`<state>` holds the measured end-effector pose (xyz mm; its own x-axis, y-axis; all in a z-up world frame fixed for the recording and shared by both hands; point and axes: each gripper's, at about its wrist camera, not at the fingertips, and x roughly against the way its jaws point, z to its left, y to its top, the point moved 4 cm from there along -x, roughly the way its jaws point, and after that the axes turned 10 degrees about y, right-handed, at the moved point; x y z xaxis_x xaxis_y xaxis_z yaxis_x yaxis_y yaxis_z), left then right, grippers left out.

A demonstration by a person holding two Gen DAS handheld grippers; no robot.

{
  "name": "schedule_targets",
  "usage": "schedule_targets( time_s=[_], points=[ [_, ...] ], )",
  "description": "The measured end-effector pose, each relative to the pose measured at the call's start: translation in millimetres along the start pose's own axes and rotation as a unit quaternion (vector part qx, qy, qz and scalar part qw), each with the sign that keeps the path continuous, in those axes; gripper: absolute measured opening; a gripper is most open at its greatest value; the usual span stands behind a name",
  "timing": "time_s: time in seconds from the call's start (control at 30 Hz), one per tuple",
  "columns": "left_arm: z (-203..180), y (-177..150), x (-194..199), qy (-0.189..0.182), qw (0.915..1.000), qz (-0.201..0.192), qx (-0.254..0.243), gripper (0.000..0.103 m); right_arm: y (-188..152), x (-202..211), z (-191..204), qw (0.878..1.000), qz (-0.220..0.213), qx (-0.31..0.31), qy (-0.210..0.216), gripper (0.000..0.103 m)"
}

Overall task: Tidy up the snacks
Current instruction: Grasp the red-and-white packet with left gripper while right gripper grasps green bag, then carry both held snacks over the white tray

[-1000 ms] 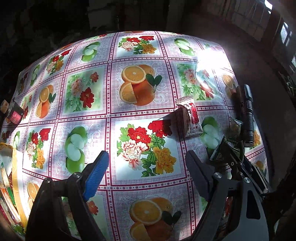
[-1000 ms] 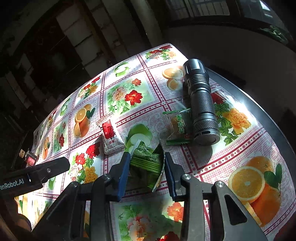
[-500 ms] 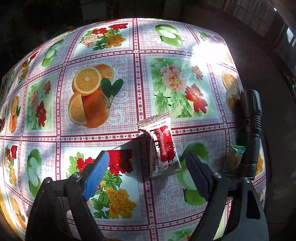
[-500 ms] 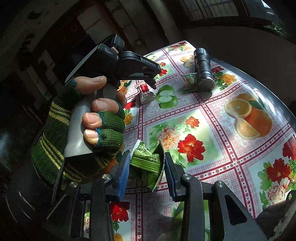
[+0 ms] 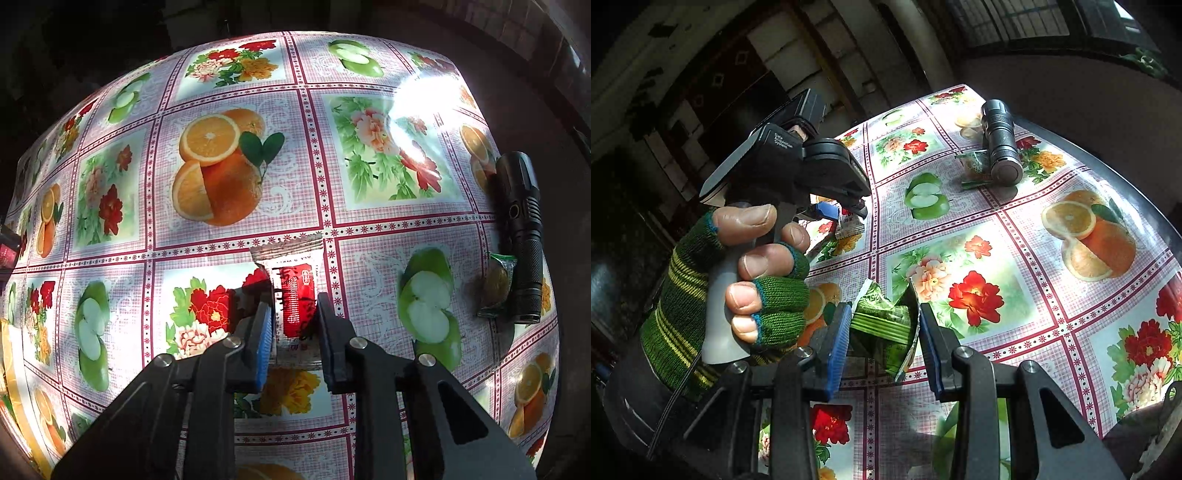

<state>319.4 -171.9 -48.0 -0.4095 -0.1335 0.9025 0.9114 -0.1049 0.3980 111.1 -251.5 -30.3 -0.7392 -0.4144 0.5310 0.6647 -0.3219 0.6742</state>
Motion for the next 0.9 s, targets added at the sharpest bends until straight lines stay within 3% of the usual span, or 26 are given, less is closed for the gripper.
schedule_targets(
  time_s=[0.17,0.47,0.67,0.9],
  points=[
    [53.7,-56.3,21.9,0.009,1.0,-0.004,0.0,0.023,-1.8,2.1,7.1,1.0,-0.001,0.013,-0.006,0.036],
    [136.9,-150.5,60.7,0.028,0.9983,-0.012,0.05,0.023,-20.3,2.1,37.2,0.999,0.019,0.043,0.012,0.036],
    [169.1,-192.5,70.9,0.039,0.9965,-0.01,0.074,0.023,-37.9,-0.6,72.7,0.996,0.038,0.07,0.042,0.036],
    [200.0,-219.6,90.2,0.064,0.9926,-0.021,0.101,0.023,-58.8,-5.6,112.4,0.99,0.064,0.107,0.067,0.036]
  ],
)
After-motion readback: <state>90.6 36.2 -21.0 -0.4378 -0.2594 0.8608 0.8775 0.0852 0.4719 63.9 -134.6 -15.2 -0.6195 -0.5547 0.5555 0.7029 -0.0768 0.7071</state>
